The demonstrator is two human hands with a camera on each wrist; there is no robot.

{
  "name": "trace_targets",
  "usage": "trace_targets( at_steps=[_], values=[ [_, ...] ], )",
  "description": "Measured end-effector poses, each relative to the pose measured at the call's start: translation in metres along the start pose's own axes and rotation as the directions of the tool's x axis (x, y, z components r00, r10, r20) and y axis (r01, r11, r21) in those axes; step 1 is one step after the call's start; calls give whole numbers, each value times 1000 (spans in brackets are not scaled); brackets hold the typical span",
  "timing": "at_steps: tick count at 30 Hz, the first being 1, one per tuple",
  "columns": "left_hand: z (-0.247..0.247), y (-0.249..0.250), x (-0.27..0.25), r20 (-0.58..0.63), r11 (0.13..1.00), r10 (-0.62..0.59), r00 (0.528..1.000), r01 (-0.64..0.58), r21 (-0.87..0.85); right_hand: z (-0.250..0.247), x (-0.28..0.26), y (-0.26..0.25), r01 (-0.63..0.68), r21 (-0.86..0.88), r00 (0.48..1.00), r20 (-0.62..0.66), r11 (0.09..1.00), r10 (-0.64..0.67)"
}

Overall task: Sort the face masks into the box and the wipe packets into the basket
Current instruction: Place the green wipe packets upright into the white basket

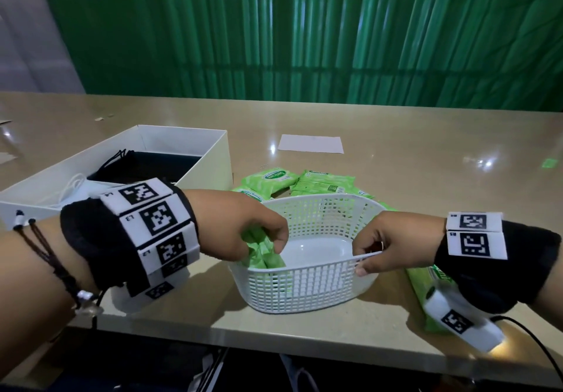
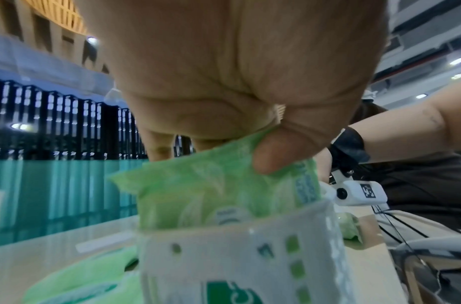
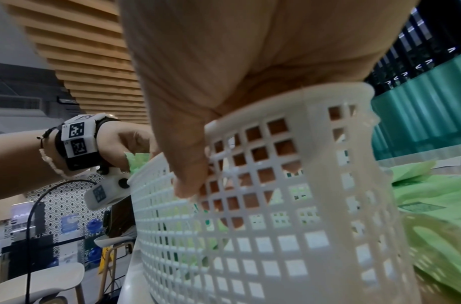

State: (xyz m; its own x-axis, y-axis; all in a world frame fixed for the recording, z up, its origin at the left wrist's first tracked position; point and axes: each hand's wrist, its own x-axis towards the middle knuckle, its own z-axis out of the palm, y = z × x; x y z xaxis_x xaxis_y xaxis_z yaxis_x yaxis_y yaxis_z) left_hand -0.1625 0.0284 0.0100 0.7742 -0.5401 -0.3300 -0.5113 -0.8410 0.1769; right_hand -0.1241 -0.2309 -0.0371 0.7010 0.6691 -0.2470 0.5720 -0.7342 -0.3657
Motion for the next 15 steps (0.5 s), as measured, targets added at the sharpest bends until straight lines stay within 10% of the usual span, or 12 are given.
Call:
trace_targets(
  at_steps=[8,15],
  values=[
    [23,7,6,28,981,20,999,-25,192,3,-1,3,-7,6,1000,-6,1000,7],
    [23,-6,7,-216,988,-153,964,149,-34,5,-2,3,-1,12,1000,-17,1000,1]
  ],
)
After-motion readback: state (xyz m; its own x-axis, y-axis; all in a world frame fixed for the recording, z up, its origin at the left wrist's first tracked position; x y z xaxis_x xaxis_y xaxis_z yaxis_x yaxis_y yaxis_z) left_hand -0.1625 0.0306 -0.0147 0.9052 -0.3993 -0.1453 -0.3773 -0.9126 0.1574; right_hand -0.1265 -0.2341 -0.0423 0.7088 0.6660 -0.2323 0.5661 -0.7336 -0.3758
